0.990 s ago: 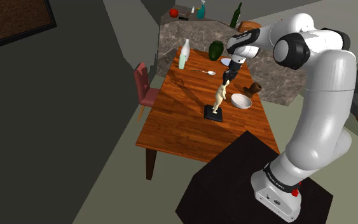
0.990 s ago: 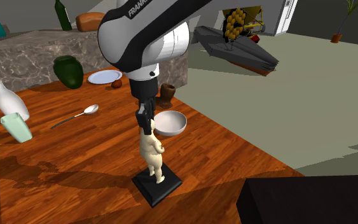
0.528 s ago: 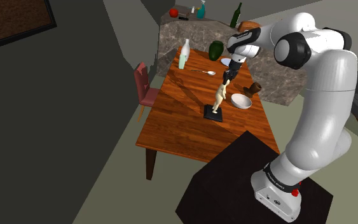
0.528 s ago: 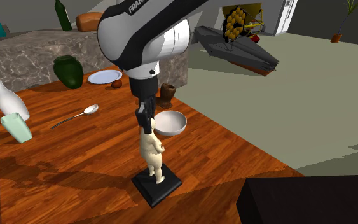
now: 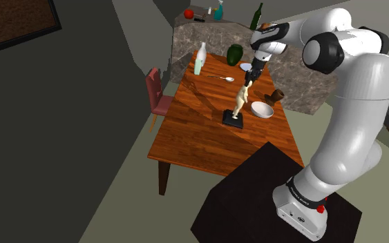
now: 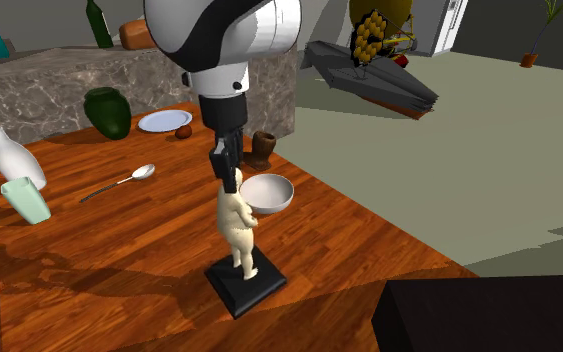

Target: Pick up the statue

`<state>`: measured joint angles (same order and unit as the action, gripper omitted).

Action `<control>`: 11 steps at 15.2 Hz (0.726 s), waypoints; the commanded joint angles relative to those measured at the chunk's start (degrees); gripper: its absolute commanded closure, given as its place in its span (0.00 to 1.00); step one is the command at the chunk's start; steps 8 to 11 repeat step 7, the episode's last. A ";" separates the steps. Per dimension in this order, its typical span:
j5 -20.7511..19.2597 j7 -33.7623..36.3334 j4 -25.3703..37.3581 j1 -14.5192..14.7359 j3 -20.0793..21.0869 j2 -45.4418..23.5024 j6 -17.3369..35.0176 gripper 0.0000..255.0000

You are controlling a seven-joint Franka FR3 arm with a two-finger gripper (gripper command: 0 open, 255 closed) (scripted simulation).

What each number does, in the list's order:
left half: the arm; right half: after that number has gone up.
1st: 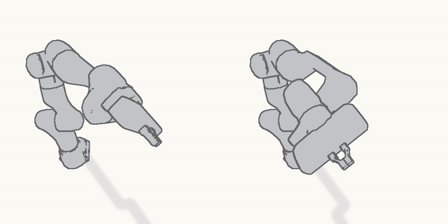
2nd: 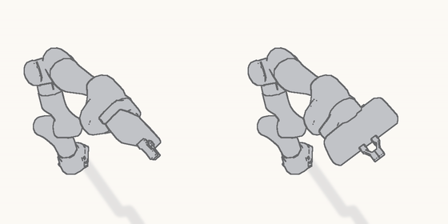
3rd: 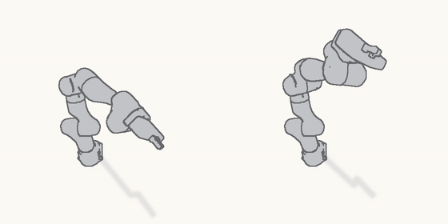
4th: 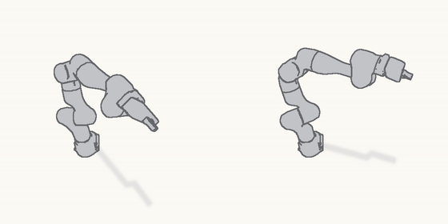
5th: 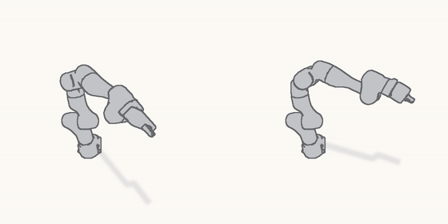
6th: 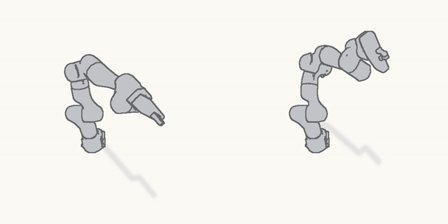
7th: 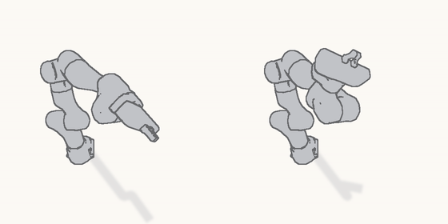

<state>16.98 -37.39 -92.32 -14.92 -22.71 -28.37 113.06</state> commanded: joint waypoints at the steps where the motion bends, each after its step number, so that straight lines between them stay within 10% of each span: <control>1: -0.30 0.34 0.57 0.13 -0.14 0.64 -1.06 1.00; 11: -0.91 0.90 2.18 0.19 -0.43 1.75 -3.65 1.00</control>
